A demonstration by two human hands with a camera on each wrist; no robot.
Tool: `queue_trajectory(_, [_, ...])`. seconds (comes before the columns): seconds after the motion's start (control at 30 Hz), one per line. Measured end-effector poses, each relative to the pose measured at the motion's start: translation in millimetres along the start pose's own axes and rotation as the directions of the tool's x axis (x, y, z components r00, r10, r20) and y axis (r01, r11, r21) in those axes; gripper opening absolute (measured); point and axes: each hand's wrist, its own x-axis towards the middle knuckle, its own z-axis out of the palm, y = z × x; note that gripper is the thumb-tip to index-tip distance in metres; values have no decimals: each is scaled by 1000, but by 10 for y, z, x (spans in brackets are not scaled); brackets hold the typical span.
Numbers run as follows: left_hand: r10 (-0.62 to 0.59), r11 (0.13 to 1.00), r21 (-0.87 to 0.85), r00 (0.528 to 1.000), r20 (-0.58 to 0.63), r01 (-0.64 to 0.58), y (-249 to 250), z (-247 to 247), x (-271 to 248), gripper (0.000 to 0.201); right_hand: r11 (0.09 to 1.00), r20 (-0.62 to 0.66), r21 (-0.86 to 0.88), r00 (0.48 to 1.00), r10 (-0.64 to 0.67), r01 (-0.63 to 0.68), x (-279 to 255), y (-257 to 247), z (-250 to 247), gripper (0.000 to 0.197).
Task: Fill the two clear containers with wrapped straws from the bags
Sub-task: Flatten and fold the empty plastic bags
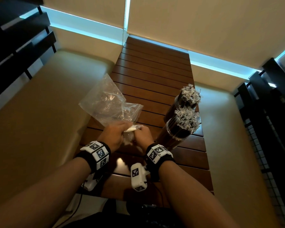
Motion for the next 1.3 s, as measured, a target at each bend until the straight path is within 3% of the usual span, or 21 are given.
queue_trajectory(0.07, [-3, 997, 80, 999, 32, 0, -26, 5, -8, 58, 957, 30, 271, 994, 101, -105, -41, -76, -15, 25])
queue_trajectory(0.1, [-6, 994, 107, 999, 33, 3, -40, 9, -15, 59, 915, 53, 373, 988, 145, -154, -51, -99, -22, 39])
queue_trajectory(0.17, [-2, 990, 143, 996, 88, -11, -2, 6, -24, 63, 885, 109, 416, 978, 180, -209, -9, -93, -23, 73])
queue_trajectory(0.23, [-5, 979, 200, 975, 223, -40, 78, 54, -10, 74, 898, 119, 386, 976, 182, -214, -23, -125, 25, 87])
queue_trajectory(0.3, [-36, 979, 204, 954, 297, -27, 144, 117, 25, 82, 899, 90, 361, 969, 231, -247, -44, -181, 48, 74])
queue_trajectory(0.43, [-19, 997, 79, 970, 241, 0, 122, 185, 101, 82, 909, -7, 296, 951, 310, -294, 22, -156, -33, 49])
queue_trajectory(0.57, [-121, 993, 34, 980, 160, 117, 54, 178, 191, 57, 978, -150, 84, 968, 202, -191, 44, -78, -58, 45])
queue_trajectory(0.63, [-170, 976, 166, 966, 197, 138, -32, 166, 235, 48, 989, -219, -40, 967, 133, -145, 5, -71, -144, 45])
queue_trajectory(0.73, [-236, 896, 438, 920, 312, 81, -192, 202, 273, 48, 963, -259, -243, 964, 55, -120, -21, -57, -298, 43])
queue_trajectory(0.87, [-396, 817, 570, 802, 448, 85, -348, 311, 277, 49, 907, -209, -421, 974, -85, -11, -31, -96, -299, 38])
queue_trajectory(0.93, [-408, 859, 496, 751, 519, 124, -315, 361, 235, 41, 897, -181, -433, 965, -190, 95, -77, -176, -265, 26])
queue_trajectory(1.0, [-349, 921, 361, 713, 608, 144, -197, 407, 143, 24, 829, -112, -525, 950, -293, 193, -126, -241, -249, 11])
queue_trajectory(1.07, [-253, 966, 134, 709, 659, 220, -43, 377, 64, 11, 719, 2, -662, 960, -280, 211, -137, -231, -229, 27])
queue_trajectory(1.1, [-217, 965, 34, 726, 652, 258, -2, 326, 54, 14, 696, 36, -694, 974, -222, 184, -146, -209, -227, 32])
queue_trajectory(1.17, [-257, 950, -8, 797, 547, 312, -86, 225, 125, 19, 663, 92, -739, 993, -79, 121, -152, -78, -215, 28])
queue_trajectory(1.23, [-386, 920, 75, 859, 338, 384, -266, 79, 215, 18, 549, 154, -829, 987, 36, 109, -194, 94, -191, 23])
queue_trajectory(1.3, [-466, 877, 183, 880, 94, 445, -445, -97, 285, 9, 429, 192, -893, 977, 98, 132, -252, 224, -160, 23])
